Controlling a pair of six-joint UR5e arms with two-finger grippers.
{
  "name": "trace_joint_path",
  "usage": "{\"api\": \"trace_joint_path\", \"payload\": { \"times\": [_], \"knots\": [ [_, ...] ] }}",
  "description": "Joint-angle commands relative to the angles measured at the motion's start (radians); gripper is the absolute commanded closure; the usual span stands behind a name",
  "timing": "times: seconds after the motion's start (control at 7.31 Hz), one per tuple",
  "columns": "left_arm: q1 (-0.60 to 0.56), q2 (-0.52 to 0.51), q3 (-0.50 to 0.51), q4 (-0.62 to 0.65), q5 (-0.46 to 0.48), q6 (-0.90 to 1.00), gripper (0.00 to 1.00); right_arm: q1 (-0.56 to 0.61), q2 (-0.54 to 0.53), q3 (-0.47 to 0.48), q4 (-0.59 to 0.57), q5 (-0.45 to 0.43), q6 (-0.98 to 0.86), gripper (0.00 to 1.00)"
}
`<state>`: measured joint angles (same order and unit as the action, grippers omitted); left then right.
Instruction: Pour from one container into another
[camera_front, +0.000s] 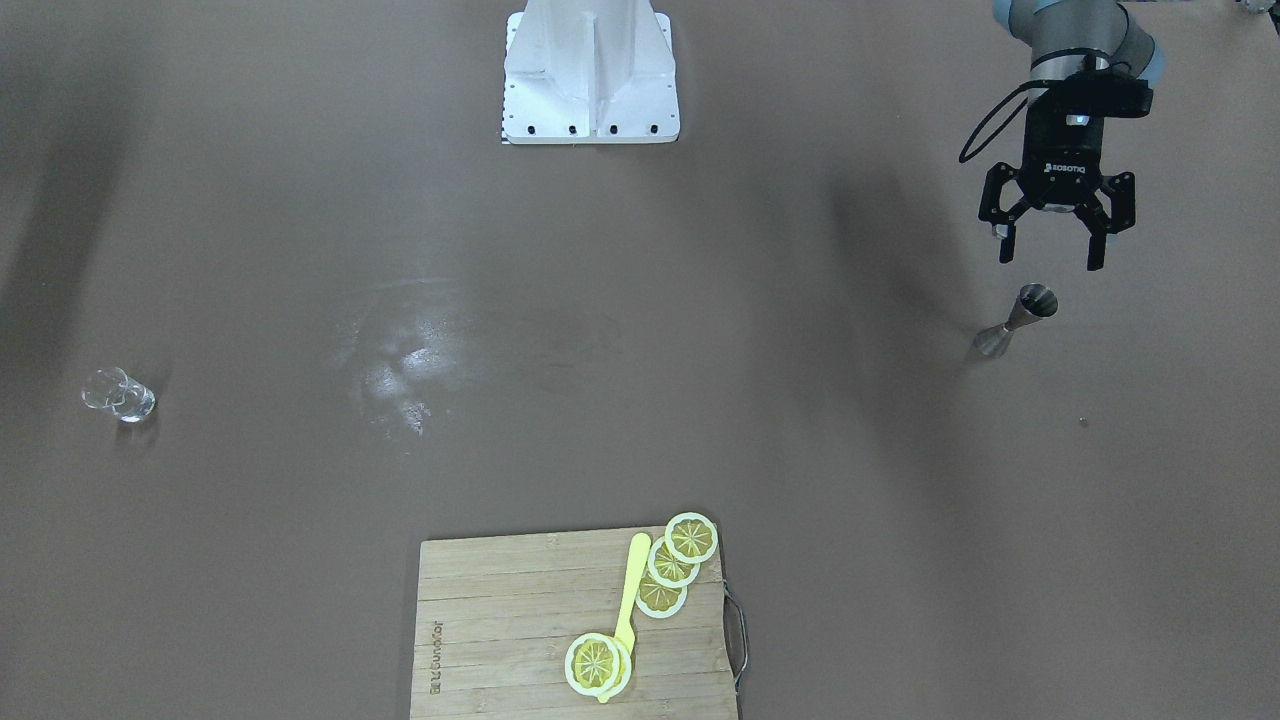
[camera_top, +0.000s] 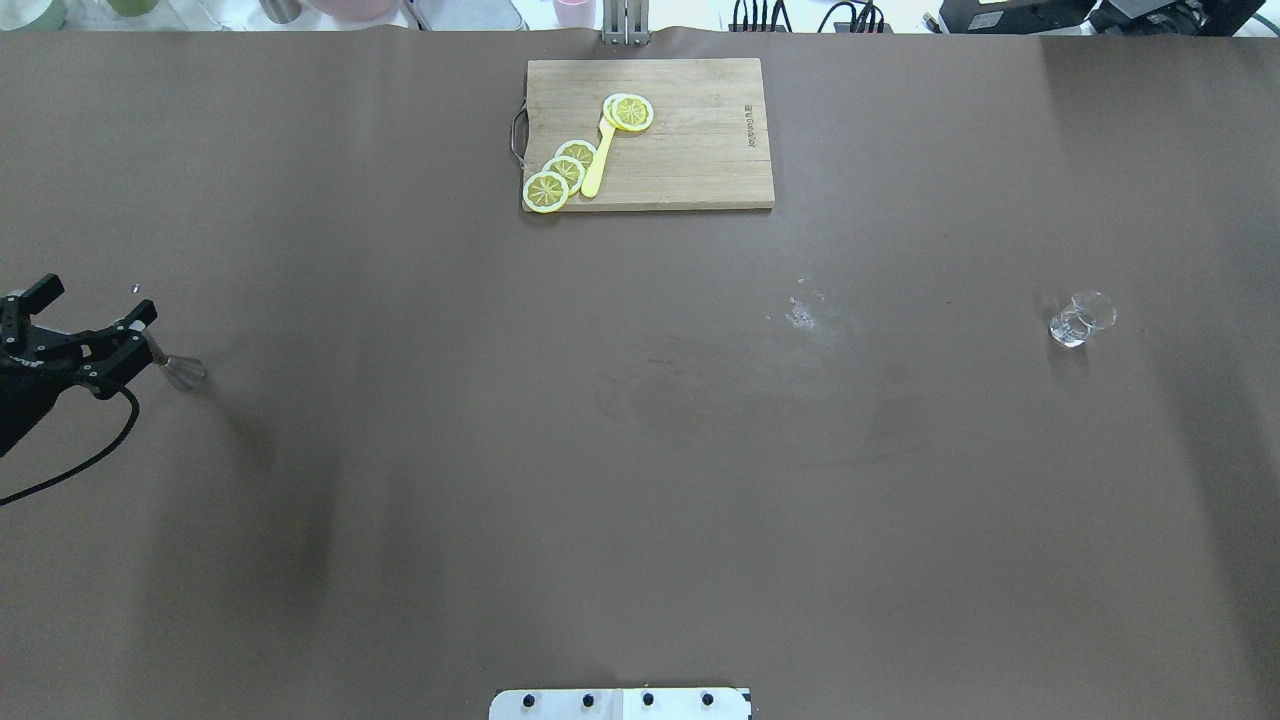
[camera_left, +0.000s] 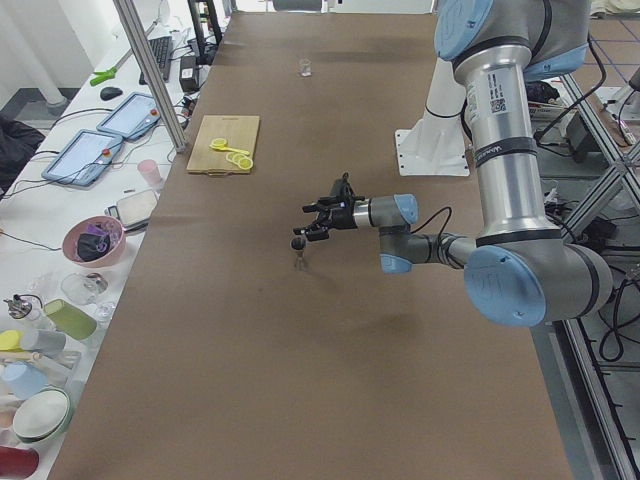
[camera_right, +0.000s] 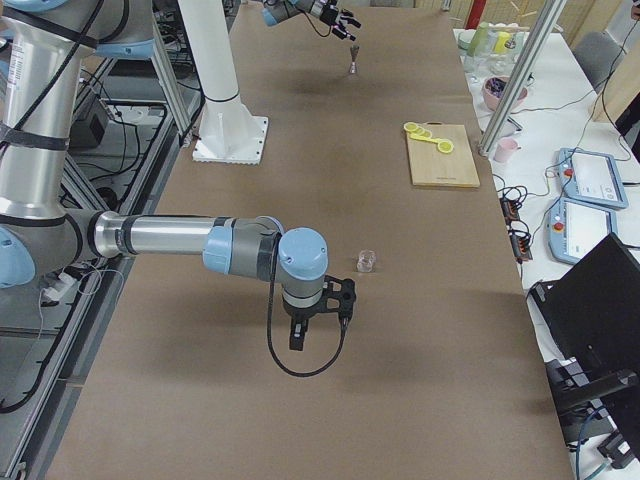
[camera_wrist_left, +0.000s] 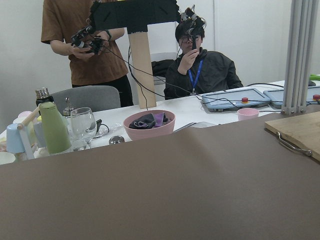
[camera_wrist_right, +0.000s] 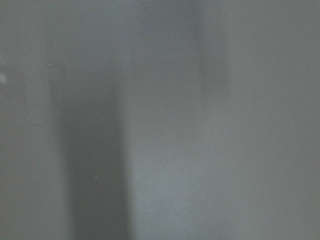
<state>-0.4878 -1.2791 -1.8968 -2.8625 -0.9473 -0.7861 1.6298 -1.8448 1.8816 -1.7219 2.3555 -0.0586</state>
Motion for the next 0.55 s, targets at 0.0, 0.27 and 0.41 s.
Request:
{"api": "trace_joint_path", "payload": {
  "times": [0.0,0.27,0.41],
  "knots": [
    [-0.157,-0.085,-0.031,0.153,-0.266,0.055,0.04,-0.001,-0.001,-0.005,0.001,0.001,-0.001,0.0],
    [-0.321,-0.208,-0.031,0.344,-0.515,0.08,0.04,-0.001,-0.002,-0.009,-0.001,-0.001,0.002,0.0],
    [-0.4,-0.257,-0.028,0.444,-0.66,0.084,0.04,-0.001,-0.002,-0.01,-0.001,0.001,0.002,0.0]
  ]
}}
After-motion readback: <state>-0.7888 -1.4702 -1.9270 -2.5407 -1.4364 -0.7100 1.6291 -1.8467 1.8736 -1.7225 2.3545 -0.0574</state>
